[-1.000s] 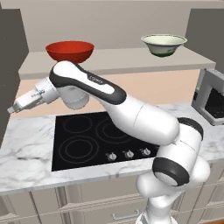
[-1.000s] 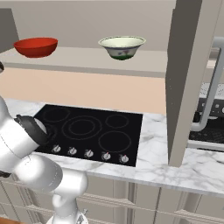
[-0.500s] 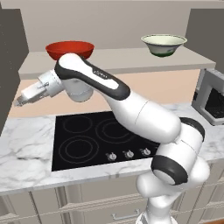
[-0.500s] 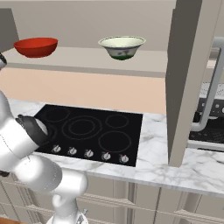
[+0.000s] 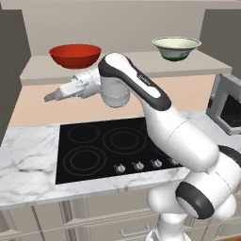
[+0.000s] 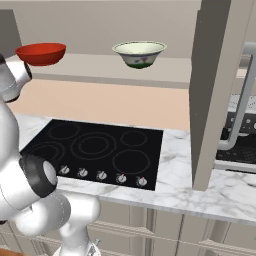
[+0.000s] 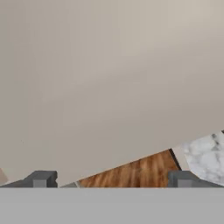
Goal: Move the bowls from the cabinet to the plates on the dining table.
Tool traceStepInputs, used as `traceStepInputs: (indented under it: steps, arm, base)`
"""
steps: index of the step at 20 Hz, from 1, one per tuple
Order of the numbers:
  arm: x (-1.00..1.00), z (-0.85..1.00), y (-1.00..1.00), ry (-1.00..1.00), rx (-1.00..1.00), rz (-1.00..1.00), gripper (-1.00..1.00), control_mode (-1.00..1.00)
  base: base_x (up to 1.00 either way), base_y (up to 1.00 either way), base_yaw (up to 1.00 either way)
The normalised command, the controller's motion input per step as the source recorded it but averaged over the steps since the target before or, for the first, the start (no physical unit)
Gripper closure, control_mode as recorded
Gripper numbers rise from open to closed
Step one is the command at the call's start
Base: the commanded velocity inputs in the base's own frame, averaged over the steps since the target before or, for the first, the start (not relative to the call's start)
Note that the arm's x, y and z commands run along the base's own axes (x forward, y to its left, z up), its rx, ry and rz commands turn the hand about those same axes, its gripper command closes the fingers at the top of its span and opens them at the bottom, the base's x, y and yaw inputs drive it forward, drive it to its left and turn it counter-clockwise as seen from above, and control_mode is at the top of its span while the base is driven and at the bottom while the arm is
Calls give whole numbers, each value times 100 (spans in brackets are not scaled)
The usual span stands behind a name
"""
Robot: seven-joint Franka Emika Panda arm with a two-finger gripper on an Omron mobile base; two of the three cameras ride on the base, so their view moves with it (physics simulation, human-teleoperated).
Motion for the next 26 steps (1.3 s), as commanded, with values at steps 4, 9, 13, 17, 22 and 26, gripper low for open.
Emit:
traceStepInputs:
  steps: [4, 9, 13, 17, 22, 26]
  arm:
    - [-8, 23, -40, 8, 0, -15, -100, -100]
    - [-2, 16, -35, 15, -5, -19, -100, -100]
    - [-6, 20, -32, 15, -9, -21, -100, -100]
    - [-9, 29, -33, 13, -13, -18, -100, -100]
    - [-17, 24, -32, 12, -20, -16, -100, -100]
    - [-39, 4, -38, 7, -23, -16, -100, -100]
  base:
    - [0, 0, 0]
    - [0, 0, 0]
    - [0, 0, 0]
    - [0, 0, 0]
    - [0, 0, 0]
    - [0, 0, 0]
